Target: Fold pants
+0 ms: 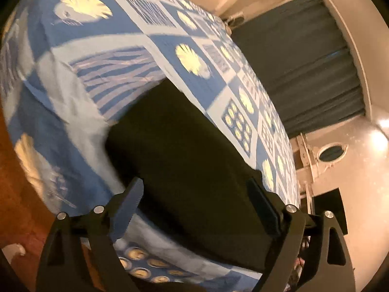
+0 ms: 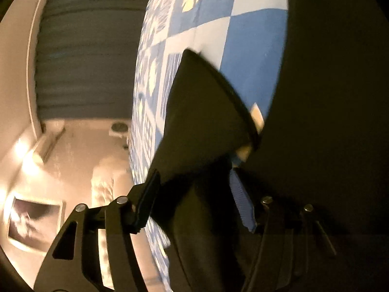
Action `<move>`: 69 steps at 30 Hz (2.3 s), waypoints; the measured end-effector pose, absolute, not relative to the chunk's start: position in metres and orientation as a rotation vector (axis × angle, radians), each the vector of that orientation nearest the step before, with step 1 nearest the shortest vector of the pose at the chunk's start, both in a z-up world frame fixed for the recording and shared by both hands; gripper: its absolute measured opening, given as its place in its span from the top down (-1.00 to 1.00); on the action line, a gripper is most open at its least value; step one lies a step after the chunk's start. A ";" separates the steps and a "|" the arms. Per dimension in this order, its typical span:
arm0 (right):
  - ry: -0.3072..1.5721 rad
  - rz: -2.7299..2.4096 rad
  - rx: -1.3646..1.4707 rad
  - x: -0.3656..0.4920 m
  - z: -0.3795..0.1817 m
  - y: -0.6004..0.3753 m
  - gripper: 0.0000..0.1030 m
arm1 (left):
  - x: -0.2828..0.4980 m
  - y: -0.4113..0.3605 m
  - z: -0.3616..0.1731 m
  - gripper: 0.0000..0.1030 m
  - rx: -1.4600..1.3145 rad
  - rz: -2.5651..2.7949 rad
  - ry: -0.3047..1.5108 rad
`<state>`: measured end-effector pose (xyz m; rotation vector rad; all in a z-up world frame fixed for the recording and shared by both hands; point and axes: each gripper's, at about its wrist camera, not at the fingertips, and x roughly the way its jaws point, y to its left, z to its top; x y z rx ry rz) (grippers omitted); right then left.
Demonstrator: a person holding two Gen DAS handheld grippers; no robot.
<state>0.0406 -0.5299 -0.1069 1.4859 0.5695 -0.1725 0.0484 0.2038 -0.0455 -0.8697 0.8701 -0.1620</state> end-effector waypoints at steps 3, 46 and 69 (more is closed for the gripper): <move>0.530 -0.218 1.504 0.047 -0.110 -0.536 0.15 | 0.060 0.181 -0.050 -0.66 -0.853 -0.192 0.914; 0.720 -0.361 1.185 -0.143 -0.084 -0.733 0.71 | 0.042 -0.053 -0.058 -0.67 -0.552 -0.555 1.153; 0.893 -0.022 1.171 -0.108 -0.079 -0.599 -0.18 | 0.039 -0.065 -0.066 -0.67 -0.468 -0.562 1.168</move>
